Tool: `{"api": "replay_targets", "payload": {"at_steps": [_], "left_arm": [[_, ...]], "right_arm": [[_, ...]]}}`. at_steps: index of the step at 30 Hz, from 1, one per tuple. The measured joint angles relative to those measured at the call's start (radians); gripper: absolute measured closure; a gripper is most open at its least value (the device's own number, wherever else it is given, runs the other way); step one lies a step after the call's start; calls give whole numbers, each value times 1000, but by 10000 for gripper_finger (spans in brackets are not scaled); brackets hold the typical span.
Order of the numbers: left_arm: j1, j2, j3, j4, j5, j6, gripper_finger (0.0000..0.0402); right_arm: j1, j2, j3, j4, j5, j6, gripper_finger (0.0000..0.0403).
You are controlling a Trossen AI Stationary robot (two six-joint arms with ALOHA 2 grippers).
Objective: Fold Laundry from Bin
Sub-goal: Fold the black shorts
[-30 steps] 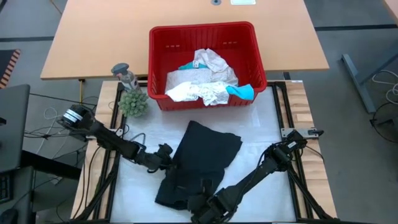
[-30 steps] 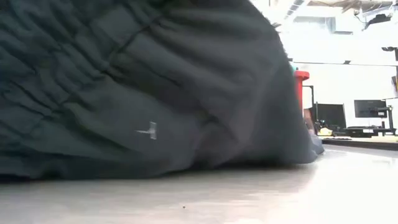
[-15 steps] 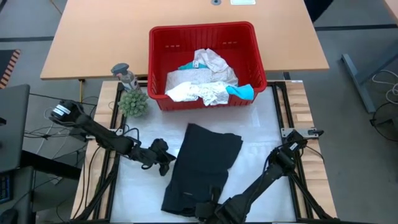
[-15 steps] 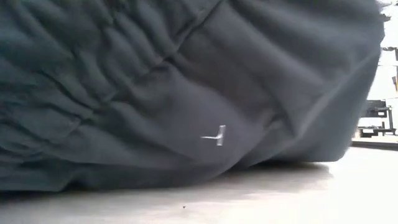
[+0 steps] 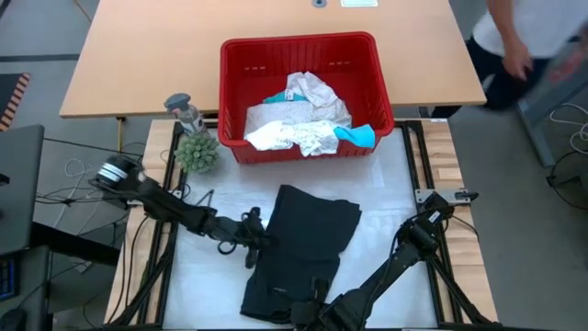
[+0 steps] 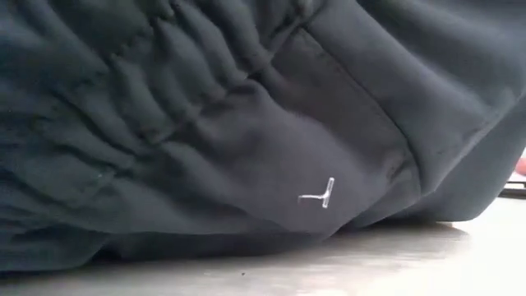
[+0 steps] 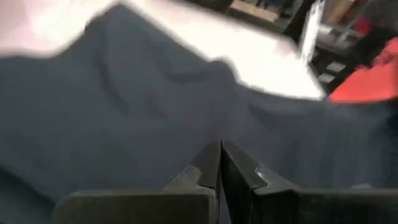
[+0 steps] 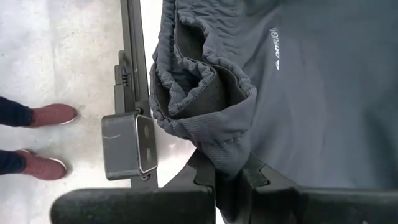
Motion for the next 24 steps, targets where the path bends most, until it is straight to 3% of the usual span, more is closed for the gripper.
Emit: {"api": "replay_targets", "payload": {"at_steps": [4, 14, 18, 24], "left_arm": [[8, 95, 1, 76, 74, -35, 401], [-34, 182, 0, -78, 91, -83, 401], [-34, 185, 2, -109, 108, -107, 401], [-33, 185, 1, -125, 151, -131, 401]], "right_arm": [[0, 0, 0, -5, -21, 4, 364], [-3, -6, 15, -49, -36, 22, 364], [-12, -15, 94, -199, 25, 58, 364], [-41, -122, 69, -428, 134, 257, 364]]}}
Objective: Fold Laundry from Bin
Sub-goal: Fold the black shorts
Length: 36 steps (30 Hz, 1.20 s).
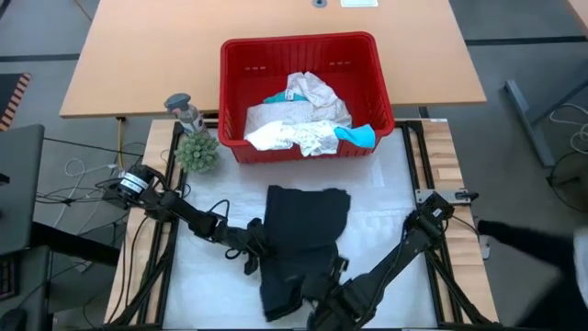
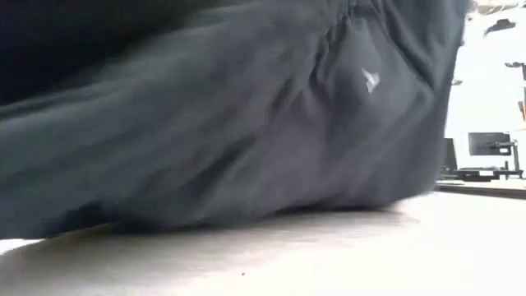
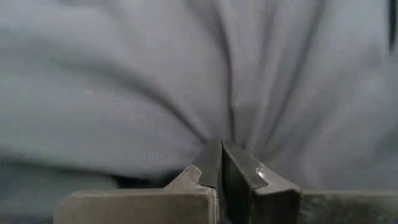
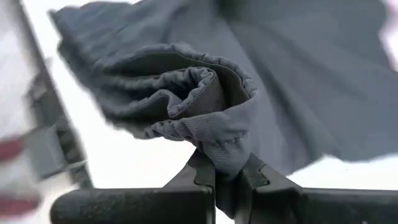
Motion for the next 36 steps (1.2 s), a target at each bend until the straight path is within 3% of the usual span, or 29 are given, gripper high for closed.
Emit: {"api": "replay_targets", "payload": {"at_steps": [2, 10, 24, 31, 36], "left_arm": [[0, 0, 0, 1, 9, -9, 401], [-1, 2, -1, 14, 31, -29, 401], [-47, 3, -1, 35, 10, -89, 401], [-48, 4, -2, 61, -2, -119, 401], [-49, 4, -2, 70, -2, -116, 401]], "right_arm": [[-20, -38, 0, -58, 28, 73, 364], [-176, -119, 0, -53, 81, 47, 364], [-488, -98, -22, -55, -56, -159, 364], [-581, -97, -198, -47, -146, -170, 364], [-620, -97, -307, 62, -174, -246, 364]]}}
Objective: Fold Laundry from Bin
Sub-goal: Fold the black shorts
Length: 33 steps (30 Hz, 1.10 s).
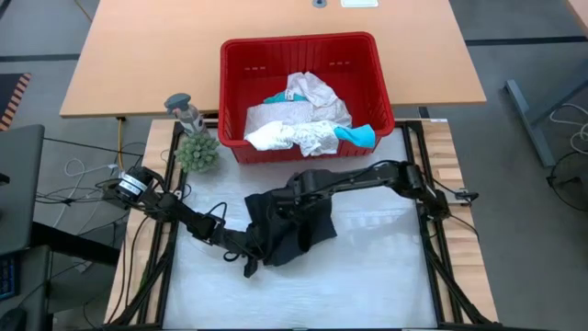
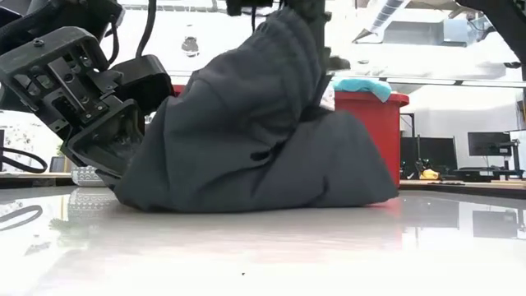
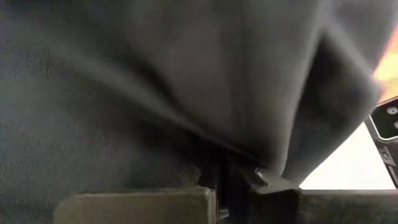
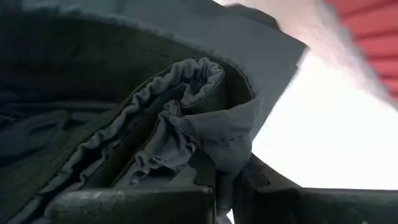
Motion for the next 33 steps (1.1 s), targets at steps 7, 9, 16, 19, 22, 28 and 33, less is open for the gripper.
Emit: {"api": "replay_targets", "payload": {"at_steps": [7, 9, 16, 19, 22, 28, 33], "left_arm": [[-2, 1, 0, 10, 2, 5, 401], [-1, 1, 0, 12, 0, 3, 401], [-2, 0, 0, 15, -3, -7, 401], [-1, 1, 0, 15, -7, -8, 401], [-1, 1, 0, 17, -5, -3, 401], [-4, 0, 0, 17, 7, 11, 401], [-4, 0, 0, 20, 8, -1, 401]], "right_arm": [[-53, 0, -21, 148, -26, -57, 364], [-76, 0, -22, 165, -36, -75, 364], [-144, 0, -22, 205, -60, -101, 364], [-164, 0, -22, 253, -60, -125, 353], [-173, 0, -22, 314, -55, -157, 298], [-212, 0, -22, 333, -19, -155, 201], [-219, -16, -22, 331, -78, -206, 185]]}}
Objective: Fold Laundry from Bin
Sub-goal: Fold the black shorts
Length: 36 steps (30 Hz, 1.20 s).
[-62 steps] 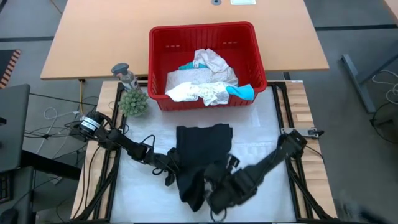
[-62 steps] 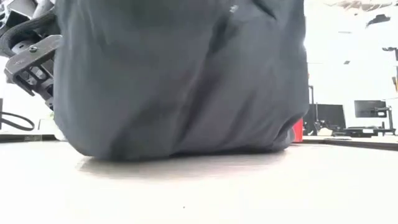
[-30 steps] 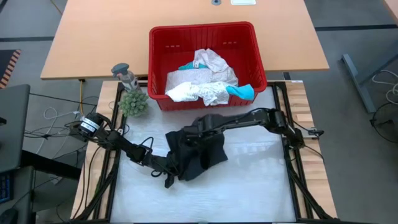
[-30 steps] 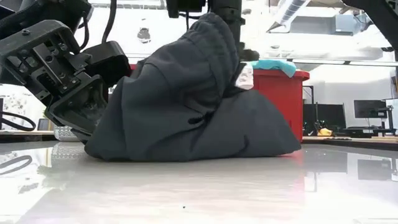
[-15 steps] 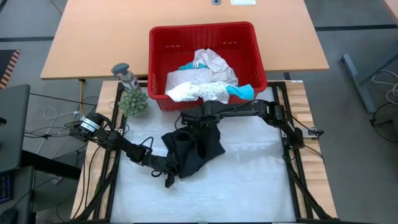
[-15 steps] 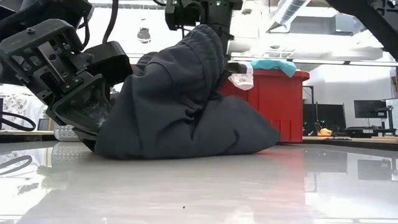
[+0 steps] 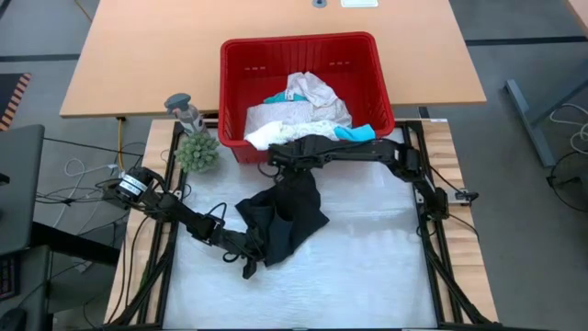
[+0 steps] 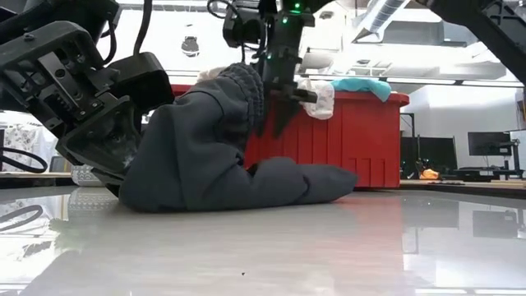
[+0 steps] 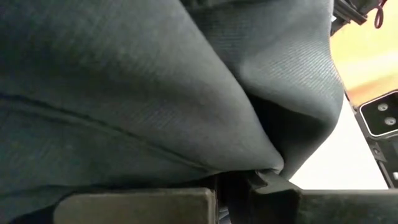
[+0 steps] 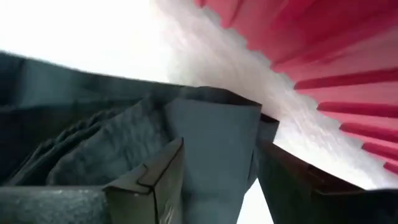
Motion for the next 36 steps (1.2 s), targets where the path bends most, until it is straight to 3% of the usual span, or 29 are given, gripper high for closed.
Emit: {"api": "replay_targets", "payload": {"at_steps": [9, 14, 18, 23, 30, 36], "left_arm": [[0, 0, 0, 18, -1, -47, 401], [0, -33, 0, 10, 2, -84, 401], [-2, -105, -2, -59, 12, -122, 401], [0, -209, -2, -238, -72, -203, 387], [1, -365, -2, -495, -64, -323, 353], [-31, -524, -1, -655, -11, -415, 354]], "right_arm": [[149, -171, 0, -6, -46, -256, 220], [311, -239, 3, -35, -26, -240, 240], [439, -197, 2, -7, -26, -205, 250], [519, -105, 2, 18, 22, -195, 249], [519, 11, 0, 101, 37, -207, 251], [477, 50, 0, 92, 32, -211, 251]]}}
